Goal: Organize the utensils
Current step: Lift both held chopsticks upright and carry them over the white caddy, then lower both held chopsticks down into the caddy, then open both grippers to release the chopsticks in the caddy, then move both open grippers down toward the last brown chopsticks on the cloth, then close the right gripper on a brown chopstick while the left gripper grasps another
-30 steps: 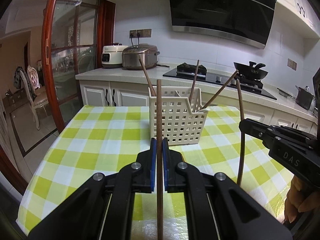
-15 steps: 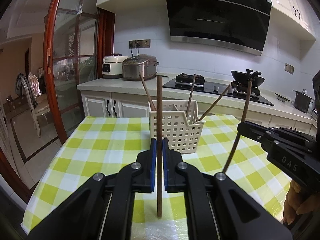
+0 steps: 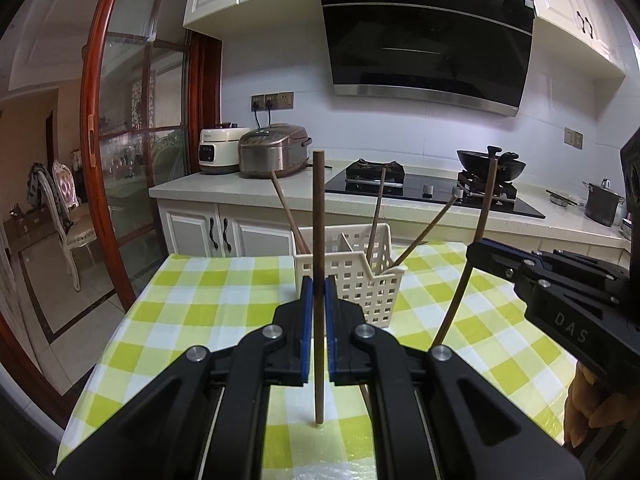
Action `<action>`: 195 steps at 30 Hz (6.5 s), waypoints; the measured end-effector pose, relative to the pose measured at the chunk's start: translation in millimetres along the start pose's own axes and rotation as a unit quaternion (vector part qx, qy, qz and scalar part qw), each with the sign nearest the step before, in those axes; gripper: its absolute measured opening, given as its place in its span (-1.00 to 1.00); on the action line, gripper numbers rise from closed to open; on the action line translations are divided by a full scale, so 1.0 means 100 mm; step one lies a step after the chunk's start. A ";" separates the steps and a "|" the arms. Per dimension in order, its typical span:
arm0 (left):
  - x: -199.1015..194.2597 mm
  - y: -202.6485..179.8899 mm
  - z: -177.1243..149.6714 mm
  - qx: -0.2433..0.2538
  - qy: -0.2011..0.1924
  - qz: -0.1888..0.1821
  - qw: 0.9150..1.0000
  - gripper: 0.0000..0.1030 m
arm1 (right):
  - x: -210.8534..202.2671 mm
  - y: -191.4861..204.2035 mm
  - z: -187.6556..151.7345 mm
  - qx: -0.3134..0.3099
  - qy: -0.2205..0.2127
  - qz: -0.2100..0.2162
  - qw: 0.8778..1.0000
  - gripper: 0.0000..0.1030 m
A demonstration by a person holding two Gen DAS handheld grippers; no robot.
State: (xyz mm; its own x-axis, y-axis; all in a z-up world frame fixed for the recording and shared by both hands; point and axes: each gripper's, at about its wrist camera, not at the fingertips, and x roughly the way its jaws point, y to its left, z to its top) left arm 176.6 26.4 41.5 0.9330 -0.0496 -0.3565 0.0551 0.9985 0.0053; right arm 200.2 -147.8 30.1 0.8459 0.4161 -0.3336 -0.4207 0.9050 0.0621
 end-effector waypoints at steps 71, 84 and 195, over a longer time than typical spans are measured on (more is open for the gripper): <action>2.00 0.52 0.82 -0.078 0.074 -0.032 0.994 -0.46 | 1.80 -0.46 0.67 0.028 0.074 0.001 0.997 -0.79; 1.28 0.56 0.76 -0.079 0.027 0.005 0.996 0.16 | 1.09 -0.39 0.71 0.032 0.021 0.002 0.999 -0.48; 1.54 -0.35 -1.10 -0.014 0.265 -0.007 0.964 -0.17 | 0.84 -0.75 -1.24 0.124 0.188 -0.047 0.973 -0.87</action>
State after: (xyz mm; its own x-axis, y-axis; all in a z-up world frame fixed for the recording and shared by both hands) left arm 278.7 -13.4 -116.4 0.6188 -0.0504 -0.7839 0.0499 0.9984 -0.0248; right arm 262.0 -191.8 -119.2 0.6782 0.3106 -0.6660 -0.2147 0.9505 0.2246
